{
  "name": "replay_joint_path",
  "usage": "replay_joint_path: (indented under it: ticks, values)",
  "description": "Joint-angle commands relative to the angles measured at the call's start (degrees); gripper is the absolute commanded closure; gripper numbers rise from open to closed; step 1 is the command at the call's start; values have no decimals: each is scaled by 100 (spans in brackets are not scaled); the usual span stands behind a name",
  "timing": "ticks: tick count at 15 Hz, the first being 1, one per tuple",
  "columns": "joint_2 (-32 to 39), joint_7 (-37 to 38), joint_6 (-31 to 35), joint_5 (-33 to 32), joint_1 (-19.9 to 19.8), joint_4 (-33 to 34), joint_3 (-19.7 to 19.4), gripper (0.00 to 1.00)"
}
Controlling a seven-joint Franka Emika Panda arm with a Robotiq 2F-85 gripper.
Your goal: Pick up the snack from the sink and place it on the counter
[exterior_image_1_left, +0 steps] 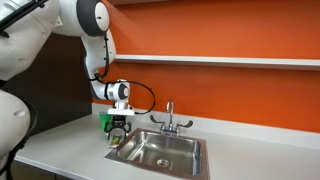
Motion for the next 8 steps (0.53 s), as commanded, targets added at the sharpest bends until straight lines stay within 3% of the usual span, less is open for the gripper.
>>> replay_joint_path:
  ticks: [1,8]
  values:
    - [-180,-29,-34,-75,-103,-23,9,0]
    - [-561,91,228,-22,-218,-235,-104,0]
